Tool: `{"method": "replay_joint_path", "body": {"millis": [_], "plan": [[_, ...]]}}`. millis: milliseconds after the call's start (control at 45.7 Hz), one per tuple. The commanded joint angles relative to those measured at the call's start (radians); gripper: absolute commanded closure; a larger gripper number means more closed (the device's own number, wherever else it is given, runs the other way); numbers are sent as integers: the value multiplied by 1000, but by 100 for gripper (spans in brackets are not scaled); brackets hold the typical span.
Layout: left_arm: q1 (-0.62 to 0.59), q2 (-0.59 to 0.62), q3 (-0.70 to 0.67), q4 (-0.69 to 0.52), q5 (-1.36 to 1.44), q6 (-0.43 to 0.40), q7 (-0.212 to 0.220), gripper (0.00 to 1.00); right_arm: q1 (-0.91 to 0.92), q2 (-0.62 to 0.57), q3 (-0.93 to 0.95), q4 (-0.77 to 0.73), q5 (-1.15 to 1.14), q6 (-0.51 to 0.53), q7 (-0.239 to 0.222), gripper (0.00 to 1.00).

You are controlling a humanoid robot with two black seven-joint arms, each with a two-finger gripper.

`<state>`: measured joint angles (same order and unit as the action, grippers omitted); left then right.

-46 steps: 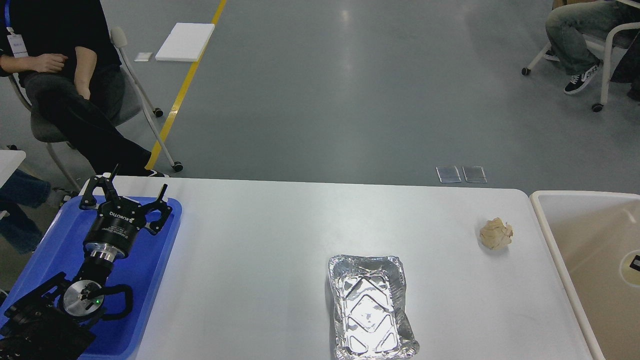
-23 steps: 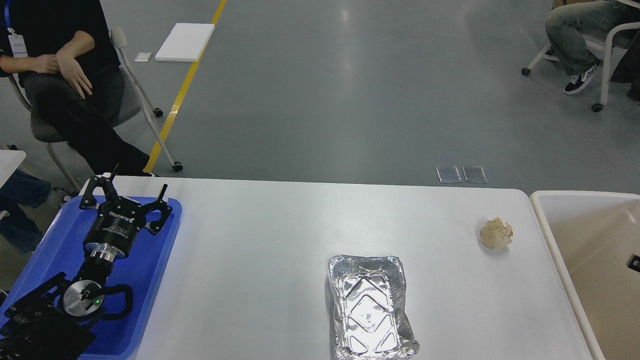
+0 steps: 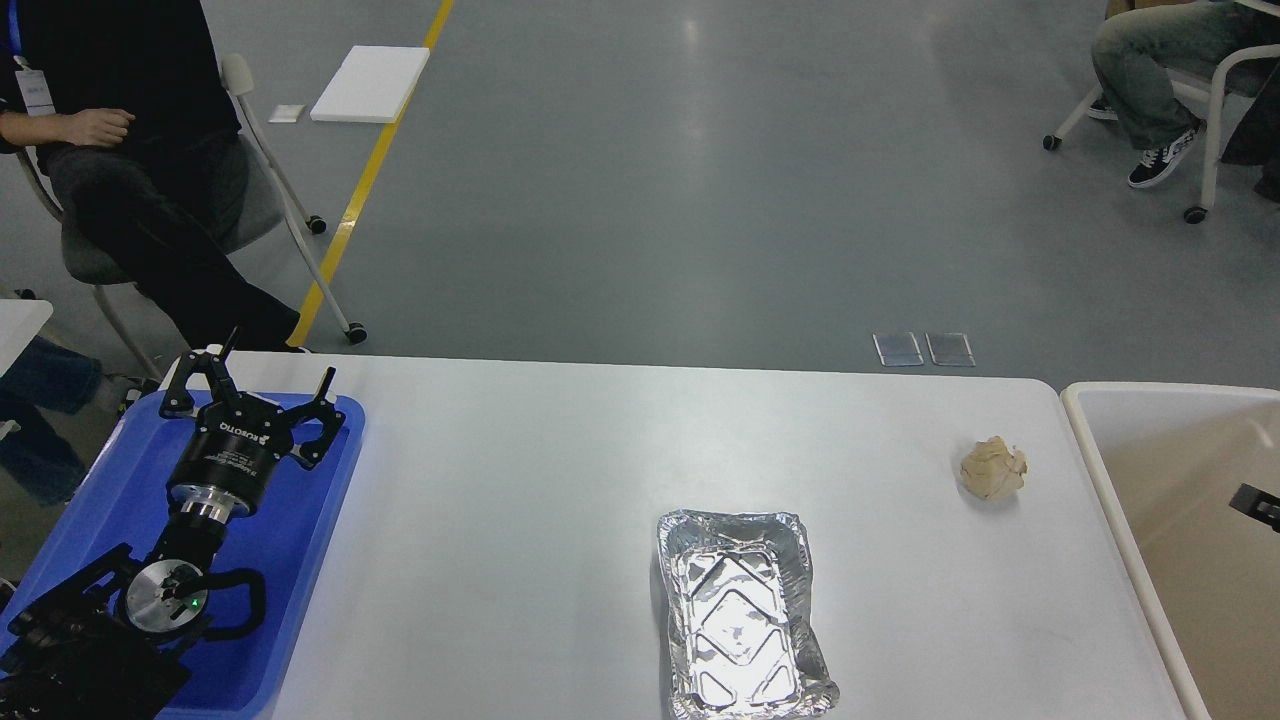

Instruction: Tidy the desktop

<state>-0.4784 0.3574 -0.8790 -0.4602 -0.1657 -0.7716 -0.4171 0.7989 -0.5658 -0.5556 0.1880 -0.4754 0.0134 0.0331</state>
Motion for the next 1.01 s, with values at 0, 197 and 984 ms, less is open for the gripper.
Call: {"method": "replay_joint_path", "body": {"millis": [0,197,984], "plan": [[0,0,0,0,0,0,0,1,124,-63,-23,137,-9,-1,-1,0],[0,0,0,0,0,0,0,1,282,-120,-122,316,-8,-6,-1,0],[0,0,0,0,0,0,0,1,993,-42,-591,950,132,13,-24,0]]}}
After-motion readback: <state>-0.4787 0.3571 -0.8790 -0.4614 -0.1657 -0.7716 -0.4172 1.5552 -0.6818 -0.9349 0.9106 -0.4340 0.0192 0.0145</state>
